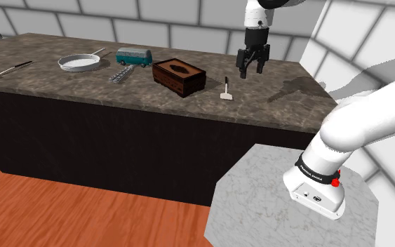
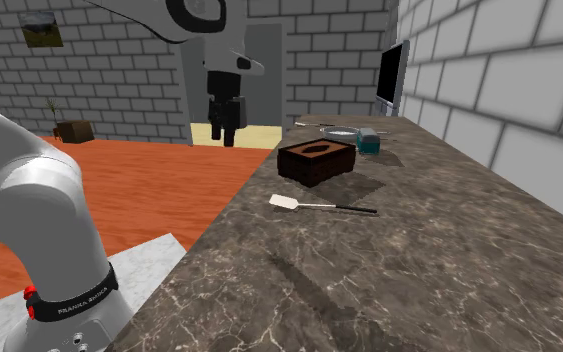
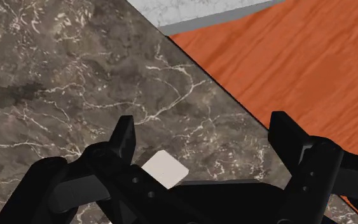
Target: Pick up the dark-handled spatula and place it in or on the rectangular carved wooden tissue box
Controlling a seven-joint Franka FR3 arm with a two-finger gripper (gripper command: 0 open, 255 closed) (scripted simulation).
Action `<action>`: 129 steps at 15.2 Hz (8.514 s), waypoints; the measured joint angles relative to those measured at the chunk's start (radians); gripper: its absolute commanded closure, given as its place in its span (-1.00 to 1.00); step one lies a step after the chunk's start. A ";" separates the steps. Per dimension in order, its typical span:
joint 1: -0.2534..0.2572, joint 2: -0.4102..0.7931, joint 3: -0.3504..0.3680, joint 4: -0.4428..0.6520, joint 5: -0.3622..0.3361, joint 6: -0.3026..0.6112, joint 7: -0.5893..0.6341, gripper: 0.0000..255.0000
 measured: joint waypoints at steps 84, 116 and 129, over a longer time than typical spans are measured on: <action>-0.178 0.621 -0.035 0.586 -0.077 0.228 0.581 1.00; 0.046 1.194 0.056 1.246 -0.167 0.119 0.884 1.00; 0.045 1.194 0.056 1.235 -0.167 0.131 0.884 -1.00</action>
